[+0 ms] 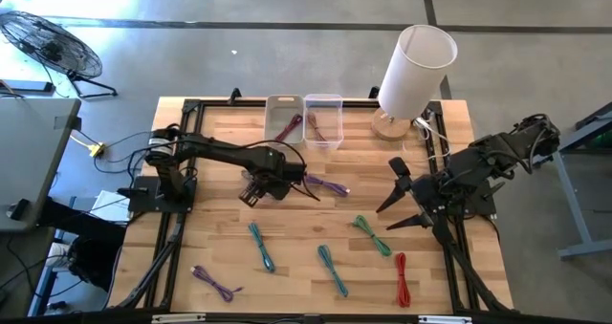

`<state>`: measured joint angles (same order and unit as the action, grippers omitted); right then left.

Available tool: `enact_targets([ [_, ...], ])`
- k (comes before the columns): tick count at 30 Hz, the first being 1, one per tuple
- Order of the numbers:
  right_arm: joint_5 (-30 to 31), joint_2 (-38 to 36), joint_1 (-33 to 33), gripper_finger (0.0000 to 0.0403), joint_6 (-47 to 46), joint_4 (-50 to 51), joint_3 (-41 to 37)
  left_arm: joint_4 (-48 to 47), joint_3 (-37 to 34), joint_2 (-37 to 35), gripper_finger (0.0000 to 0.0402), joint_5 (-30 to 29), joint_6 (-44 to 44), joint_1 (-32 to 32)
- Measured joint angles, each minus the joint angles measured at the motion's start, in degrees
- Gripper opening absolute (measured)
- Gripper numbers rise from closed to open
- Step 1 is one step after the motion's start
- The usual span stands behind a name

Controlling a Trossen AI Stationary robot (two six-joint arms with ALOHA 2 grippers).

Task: Pick & Place USB Port
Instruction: Put the black and white USB cable into the gray bin

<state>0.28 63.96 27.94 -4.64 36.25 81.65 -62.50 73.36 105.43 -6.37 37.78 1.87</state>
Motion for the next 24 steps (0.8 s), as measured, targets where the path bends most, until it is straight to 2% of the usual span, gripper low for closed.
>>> enact_targets([
  [8, -0.8, 0.0, 0.3, 0.0177, -0.9, 0.0, 0.0, 0.8, -3.8, 2.4, 0.0162, 1.3, 1.1, 0.0],
  [16, -0.6, 0.0, 1.1, 0.0177, -0.9, -0.2, 0.0, 7.4, -10.6, 2.4, 0.0158, 1.2, 1.0, 0.0],
  [18, -0.6, 0.0, 1.1, 0.0177, -1.1, -0.2, 0.0, 7.9, -10.8, 2.4, 0.0132, 1.4, 0.4, 0.0],
  [21, -0.4, 0.0, 1.1, 0.0177, -1.1, -0.3, 0.0, 8.6, -10.9, 2.4, 0.0042, 2.0, -0.2, 0.1],
  [22, -0.4, 0.0, 1.1, 0.0177, -1.1, -0.3, 0.0, 8.5, -10.9, 2.4, 0.0026, 2.6, -0.9, 0.2],
  [24, -0.4, 0.0, 1.1, 0.0176, -1.1, -0.5, 0.0, 8.0, -10.8, 2.4, 0.0023, 2.0, -2.2, 0.2],
])
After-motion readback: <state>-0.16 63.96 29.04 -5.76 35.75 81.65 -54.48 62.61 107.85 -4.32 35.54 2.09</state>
